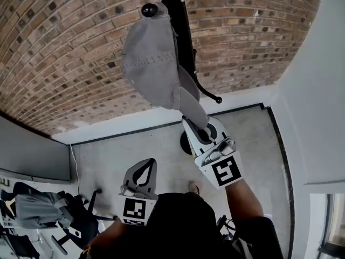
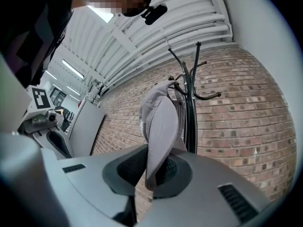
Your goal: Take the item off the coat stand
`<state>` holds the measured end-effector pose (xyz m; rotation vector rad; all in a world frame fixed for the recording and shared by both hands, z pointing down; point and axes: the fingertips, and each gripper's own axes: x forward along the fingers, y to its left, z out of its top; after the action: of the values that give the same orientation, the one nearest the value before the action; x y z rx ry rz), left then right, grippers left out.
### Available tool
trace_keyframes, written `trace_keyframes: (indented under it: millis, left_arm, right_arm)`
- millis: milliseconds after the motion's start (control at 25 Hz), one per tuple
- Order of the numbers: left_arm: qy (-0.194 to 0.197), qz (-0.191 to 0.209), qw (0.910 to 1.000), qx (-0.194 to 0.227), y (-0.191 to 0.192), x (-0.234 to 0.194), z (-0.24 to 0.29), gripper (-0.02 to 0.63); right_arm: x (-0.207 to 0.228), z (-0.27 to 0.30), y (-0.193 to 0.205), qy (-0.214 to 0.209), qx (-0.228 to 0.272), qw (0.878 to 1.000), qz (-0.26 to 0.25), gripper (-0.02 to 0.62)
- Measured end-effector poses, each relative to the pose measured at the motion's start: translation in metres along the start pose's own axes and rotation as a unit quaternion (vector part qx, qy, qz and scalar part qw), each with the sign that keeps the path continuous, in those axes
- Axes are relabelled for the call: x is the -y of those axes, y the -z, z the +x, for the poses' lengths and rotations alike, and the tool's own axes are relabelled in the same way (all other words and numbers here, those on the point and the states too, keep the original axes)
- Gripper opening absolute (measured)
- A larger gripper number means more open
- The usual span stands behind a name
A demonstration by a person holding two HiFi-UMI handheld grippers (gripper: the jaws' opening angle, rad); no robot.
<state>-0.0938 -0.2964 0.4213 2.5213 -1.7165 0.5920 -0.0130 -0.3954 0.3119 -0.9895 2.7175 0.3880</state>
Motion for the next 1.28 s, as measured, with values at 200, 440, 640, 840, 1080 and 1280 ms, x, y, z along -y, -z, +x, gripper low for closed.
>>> trace_keyframes:
  millis: [200, 440, 640, 840, 1080, 1280]
  left_arm:
    - [-0.002, -0.014, 0.9999, 0.005, 0.004, -0.001, -0.008, 0.041]
    - [-0.013, -0.026, 0.9994, 0.019, 0.000, -0.009, -0.025, 0.041]
    - [-0.031, -0.040, 0.9982, 0.033, -0.001, -0.021, -0.048, 0.041]
    - [-0.038, -0.051, 0.9971, 0.042, 0.003, -0.028, -0.068, 0.041]
    - [-0.022, -0.053, 0.9969, 0.053, 0.004, -0.023, -0.085, 0.041]
    - [-0.008, -0.052, 0.9964, 0.067, 0.005, -0.017, -0.101, 0.041]
  right_arm:
    - [-0.005, 0.003, -0.021, 0.005, 0.006, 1.000, -0.002, 0.031]
    - [-0.016, 0.019, -0.077, 0.007, 0.048, 0.999, -0.017, 0.031]
    - [-0.033, 0.019, -0.122, 0.015, 0.097, 0.995, -0.012, 0.031]
    - [-0.049, -0.003, -0.136, 0.040, 0.110, 0.993, 0.008, 0.031]
    - [-0.075, -0.028, -0.151, 0.049, 0.109, 0.993, 0.010, 0.031]
    - [-0.103, -0.038, -0.155, 0.039, 0.084, 0.996, -0.006, 0.031]
